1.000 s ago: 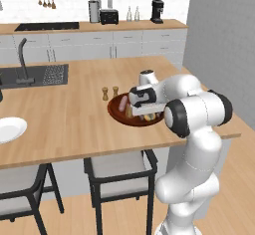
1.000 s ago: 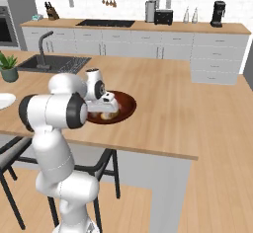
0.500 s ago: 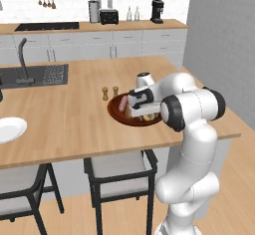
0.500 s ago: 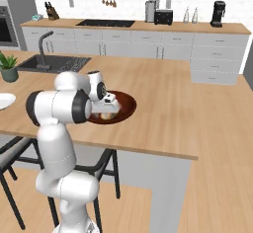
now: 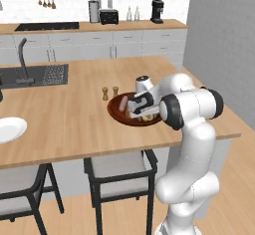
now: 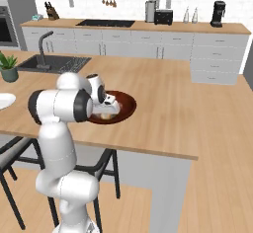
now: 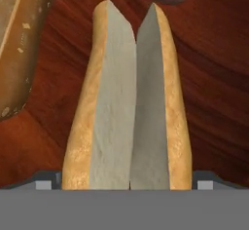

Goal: Place one bun and one sausage from the bowl on each plate.

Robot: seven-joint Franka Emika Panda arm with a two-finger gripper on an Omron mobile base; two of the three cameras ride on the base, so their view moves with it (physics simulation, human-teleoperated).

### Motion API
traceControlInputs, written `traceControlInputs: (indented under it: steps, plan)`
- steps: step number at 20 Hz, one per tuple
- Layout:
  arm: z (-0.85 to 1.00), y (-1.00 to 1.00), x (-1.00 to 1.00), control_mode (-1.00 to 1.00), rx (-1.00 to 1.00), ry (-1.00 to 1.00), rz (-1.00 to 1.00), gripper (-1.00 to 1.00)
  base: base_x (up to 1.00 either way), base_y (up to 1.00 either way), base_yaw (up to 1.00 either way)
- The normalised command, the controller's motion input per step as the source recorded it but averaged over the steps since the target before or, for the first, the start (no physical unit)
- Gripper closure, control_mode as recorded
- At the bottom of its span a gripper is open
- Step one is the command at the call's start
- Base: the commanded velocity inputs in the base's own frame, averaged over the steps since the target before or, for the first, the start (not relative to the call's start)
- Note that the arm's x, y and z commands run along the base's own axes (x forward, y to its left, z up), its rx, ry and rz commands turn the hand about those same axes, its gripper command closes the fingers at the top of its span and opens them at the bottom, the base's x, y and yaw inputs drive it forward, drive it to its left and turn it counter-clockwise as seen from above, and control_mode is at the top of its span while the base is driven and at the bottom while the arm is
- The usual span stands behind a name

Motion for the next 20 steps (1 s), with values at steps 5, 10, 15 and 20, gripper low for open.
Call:
traceControlInputs:
  steps: [5, 10, 15, 20]
  plan:
    - [-0.53, 0.0, 0.02, -1.0, -0.03, 0.0, 0.0, 1.0, 0.0, 0.0, 0.0]
    - [0.06, 0.0, -0.15, -1.0, 0.01, -0.05, 0.0, 1.0, 0.0, 0.0, 0.0]
    - [0.95, 0.02, -1.0, -1.0, 0.09, -0.21, 0.0, 1.0, 0.0, 0.0, 0.0]
    - [1.0, 0.02, -1.0, -1.0, 0.1, -0.15, -0.06, 1.0, 0.0, 0.0, 0.0]
